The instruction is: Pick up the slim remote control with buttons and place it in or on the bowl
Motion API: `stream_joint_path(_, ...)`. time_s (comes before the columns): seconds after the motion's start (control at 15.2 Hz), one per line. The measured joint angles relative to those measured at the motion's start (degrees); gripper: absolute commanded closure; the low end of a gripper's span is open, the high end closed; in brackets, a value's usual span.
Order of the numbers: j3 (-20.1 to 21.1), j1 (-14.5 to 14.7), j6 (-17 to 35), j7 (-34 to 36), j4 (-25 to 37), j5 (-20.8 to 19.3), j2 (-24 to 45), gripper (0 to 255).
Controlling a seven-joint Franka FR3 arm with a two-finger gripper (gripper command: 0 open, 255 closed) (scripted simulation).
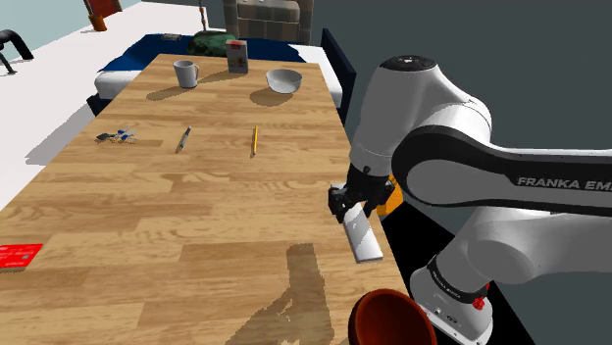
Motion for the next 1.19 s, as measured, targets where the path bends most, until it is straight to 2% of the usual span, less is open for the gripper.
stream_joint_path(0.92,-4.0,-1.4,-10.7,0.2,9.5,-3.7,-1.3,255)
stream_joint_path(1.19,-2.0,1.6,-14.2,3.9,9.3,-1.1,-5.4,255)
